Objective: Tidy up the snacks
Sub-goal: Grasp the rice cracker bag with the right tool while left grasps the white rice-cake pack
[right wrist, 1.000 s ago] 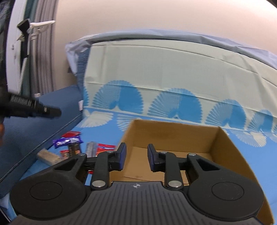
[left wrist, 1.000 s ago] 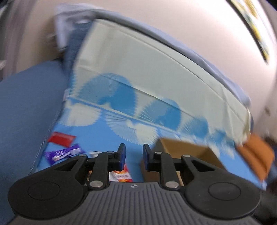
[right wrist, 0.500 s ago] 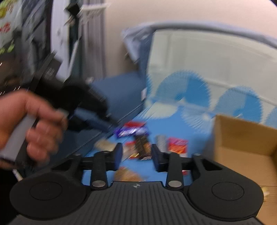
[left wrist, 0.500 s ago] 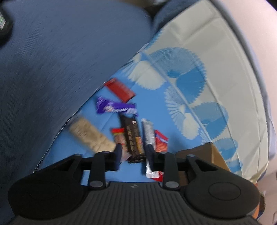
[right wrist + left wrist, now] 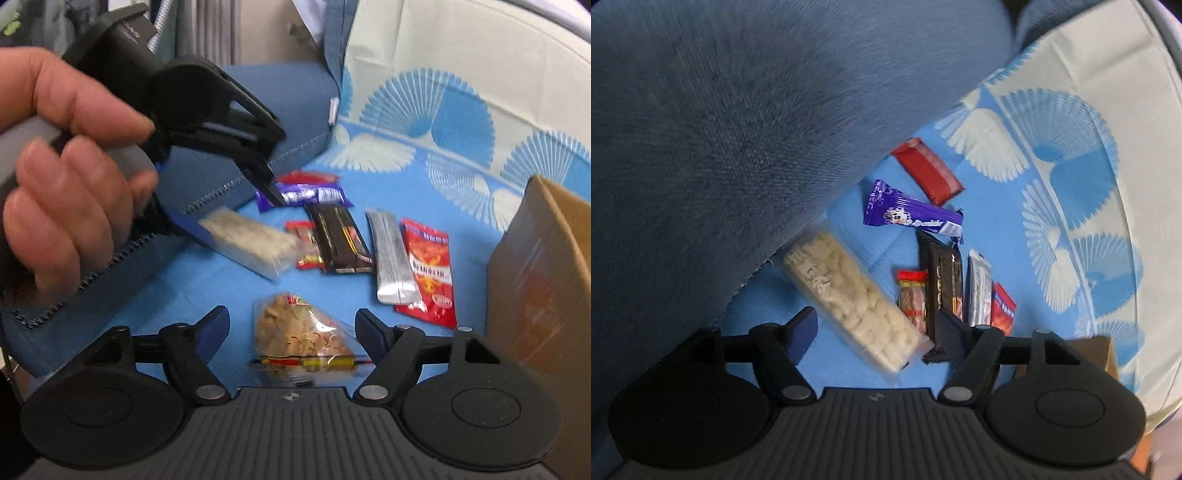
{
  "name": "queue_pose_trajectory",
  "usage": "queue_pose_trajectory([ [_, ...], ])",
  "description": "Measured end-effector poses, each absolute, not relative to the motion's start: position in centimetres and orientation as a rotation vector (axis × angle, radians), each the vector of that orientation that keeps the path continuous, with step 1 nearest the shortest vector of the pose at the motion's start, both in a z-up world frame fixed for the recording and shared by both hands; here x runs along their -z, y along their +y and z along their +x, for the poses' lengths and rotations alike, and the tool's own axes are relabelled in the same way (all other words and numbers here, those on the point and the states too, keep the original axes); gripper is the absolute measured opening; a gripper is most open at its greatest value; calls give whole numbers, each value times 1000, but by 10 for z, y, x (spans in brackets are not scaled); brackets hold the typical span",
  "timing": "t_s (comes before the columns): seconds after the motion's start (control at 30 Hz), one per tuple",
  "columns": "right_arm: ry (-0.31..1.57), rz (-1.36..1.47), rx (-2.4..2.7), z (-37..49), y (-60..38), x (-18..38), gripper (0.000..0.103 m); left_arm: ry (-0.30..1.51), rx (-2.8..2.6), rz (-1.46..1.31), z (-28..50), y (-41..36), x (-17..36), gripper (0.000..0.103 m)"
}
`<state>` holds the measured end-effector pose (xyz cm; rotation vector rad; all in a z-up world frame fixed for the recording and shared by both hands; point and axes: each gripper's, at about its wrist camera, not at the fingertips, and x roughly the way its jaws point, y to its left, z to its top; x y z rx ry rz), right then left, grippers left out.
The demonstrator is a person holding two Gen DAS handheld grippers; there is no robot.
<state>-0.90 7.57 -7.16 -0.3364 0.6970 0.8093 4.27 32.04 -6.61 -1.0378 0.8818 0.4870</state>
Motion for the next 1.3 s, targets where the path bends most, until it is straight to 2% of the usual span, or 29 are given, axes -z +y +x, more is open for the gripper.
queue_pose_trajectory([
  [0.07, 701, -333, -818, -7, 72, 76, 76, 907, -511, -1039, 48, 321, 72, 78],
  [0.13, 719, -346, -808, -7, 72, 79, 64, 934, -544, -1019, 54, 320, 76, 78],
  [0.37, 714, -379, -850, -14, 63, 85, 62, 992, -578, -874, 74, 306, 76, 76],
  [0.43, 709, -392, -851, -16, 62, 85, 57, 1016, -572, -809, 75, 302, 74, 66],
  [0.47, 704, -397, -854, -17, 61, 85, 56, 1027, -567, -776, 75, 300, 73, 57],
  [0.5, 701, -403, -857, -19, 60, 84, 55, 1033, -560, -755, 75, 300, 72, 43],
  [0.53, 697, -410, -859, -20, 59, 83, 54, 1036, -548, -744, 73, 300, 72, 42],
  [0.73, 666, -453, -870, -39, 47, 72, 53, 1049, -420, -717, 54, 295, 65, 41],
  [1.0, 666, -468, -857, -79, 24, 51, 54, 1082, -231, -515, 12, 259, 44, 41],
  [1.3, 802, -412, -812, -80, 21, 66, 58, 1179, -173, -462, 11, 250, 58, 43],
])
